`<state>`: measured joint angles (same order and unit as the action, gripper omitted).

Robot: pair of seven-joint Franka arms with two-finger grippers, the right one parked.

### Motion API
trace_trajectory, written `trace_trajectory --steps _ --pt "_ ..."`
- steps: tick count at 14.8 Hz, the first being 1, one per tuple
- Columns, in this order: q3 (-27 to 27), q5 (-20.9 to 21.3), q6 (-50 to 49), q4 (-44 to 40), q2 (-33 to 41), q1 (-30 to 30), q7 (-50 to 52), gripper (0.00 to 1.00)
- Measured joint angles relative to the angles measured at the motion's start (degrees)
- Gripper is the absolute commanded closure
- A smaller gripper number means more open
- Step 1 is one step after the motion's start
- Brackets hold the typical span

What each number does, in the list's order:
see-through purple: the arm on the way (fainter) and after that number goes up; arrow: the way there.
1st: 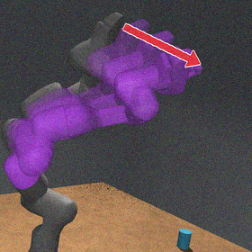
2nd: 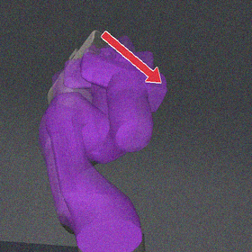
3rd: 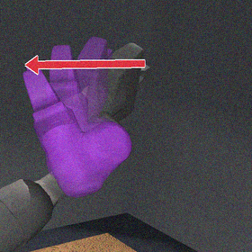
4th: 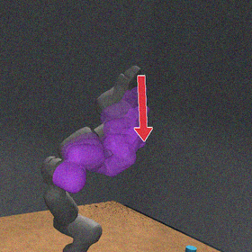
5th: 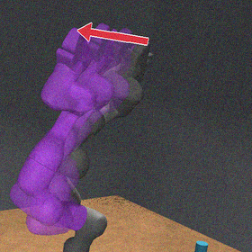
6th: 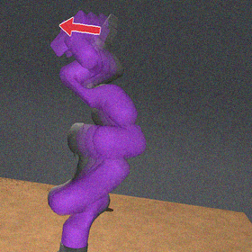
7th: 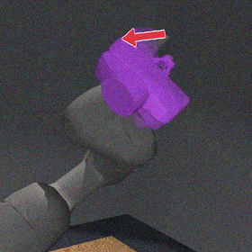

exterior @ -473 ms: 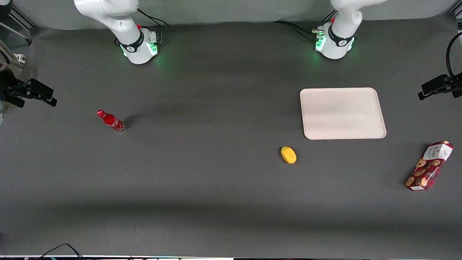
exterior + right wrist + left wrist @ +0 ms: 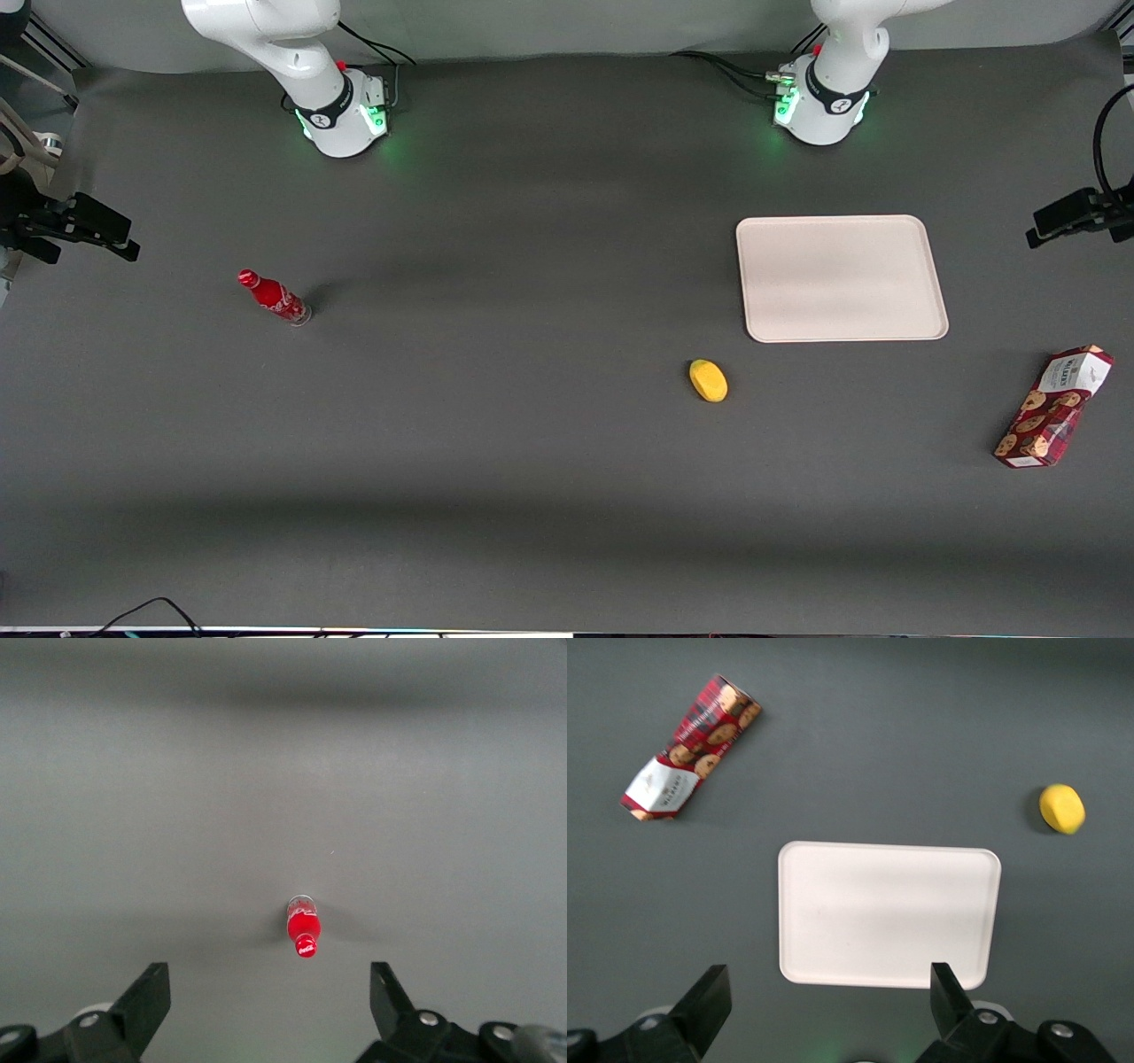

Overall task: Place red cookie box on tray
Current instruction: 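Move the left gripper toward the red plaid cookie box, then lower the left gripper onto the cookie box and close it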

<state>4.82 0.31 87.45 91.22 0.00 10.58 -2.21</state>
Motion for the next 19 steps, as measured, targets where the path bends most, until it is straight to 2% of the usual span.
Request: trace_trajectory --steps 3,6,9,13,18,19 --pt "-3.82 0.20 7.64 0.82 -4.36 0.43 -7.89 0.00" --pt "-7.05 0.27 17.10 1.32 -11.85 2.77 -22.83 0.00" --pt "-7.42 0.35 27.76 1.27 -20.13 6.75 -37.73 0.00" --pt "-7.43 3.90 39.94 1.02 -30.48 8.89 -54.43 0.00" --pt "-7.19 3.50 45.67 -1.71 -38.67 10.60 -59.21 0.00" --pt "-7.04 2.75 46.69 -1.89 -39.42 10.59 -59.21 0.08"
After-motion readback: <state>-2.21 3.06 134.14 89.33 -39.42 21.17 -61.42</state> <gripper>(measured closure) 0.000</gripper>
